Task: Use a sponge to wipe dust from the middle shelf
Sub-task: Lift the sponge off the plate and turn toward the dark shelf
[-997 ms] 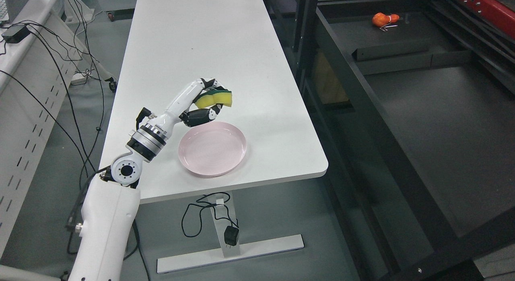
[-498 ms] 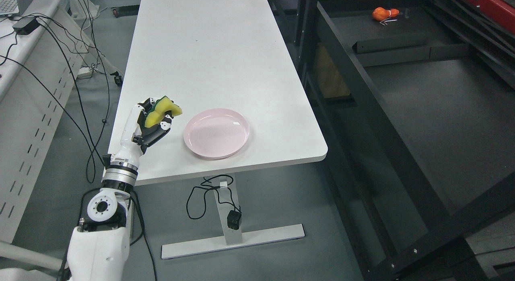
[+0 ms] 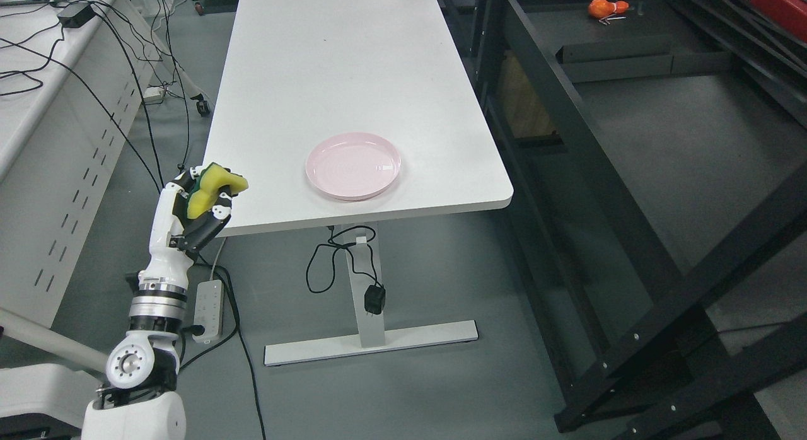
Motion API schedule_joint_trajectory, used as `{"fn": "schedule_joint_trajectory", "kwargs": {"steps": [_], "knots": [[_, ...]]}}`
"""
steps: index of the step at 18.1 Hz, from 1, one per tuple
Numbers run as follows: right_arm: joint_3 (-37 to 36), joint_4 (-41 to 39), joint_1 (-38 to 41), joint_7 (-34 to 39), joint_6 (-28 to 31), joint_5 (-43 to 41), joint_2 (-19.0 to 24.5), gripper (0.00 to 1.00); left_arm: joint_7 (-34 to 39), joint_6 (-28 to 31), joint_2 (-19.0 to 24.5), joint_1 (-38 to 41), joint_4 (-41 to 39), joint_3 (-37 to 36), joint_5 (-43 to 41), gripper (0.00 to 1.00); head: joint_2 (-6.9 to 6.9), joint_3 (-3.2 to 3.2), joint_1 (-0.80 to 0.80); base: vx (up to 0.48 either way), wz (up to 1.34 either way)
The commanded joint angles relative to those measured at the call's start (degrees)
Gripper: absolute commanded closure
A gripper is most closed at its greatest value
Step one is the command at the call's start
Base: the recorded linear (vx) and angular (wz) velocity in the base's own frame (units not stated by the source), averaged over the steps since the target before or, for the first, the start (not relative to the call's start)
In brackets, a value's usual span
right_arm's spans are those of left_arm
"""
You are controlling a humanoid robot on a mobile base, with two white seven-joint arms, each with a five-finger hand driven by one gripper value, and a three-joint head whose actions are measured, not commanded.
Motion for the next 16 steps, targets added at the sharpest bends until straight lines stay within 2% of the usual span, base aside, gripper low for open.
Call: {"fn": "schedule_joint_trajectory", "kwargs": {"steps": [1, 10, 16], "knots": [[0.1, -1.0, 0.0, 0.0, 0.0, 0.0, -1.0, 0.0, -0.3, -0.8, 0.4, 4.2, -6.8, 2.5, 2.1, 1.0, 0.0, 0.0, 0.0, -0.259, -0.02], [0.1, -1.0, 0.0, 0.0, 0.0, 0.0, -1.0, 0.0, -0.3, -0.8, 0.4, 4.6, -7.3, 1.3, 2.3, 1.0, 0.0, 0.0, 0.0, -0.272, -0.08], [0.0, -1.0, -0.1, 0.0, 0.0, 0.0, -1.0, 0.0, -0.2, -0.9, 0.4, 4.6, -7.4, -0.7, 2.3, 1.0, 0.0, 0.0, 0.0, -0.211, -0.34]]}}
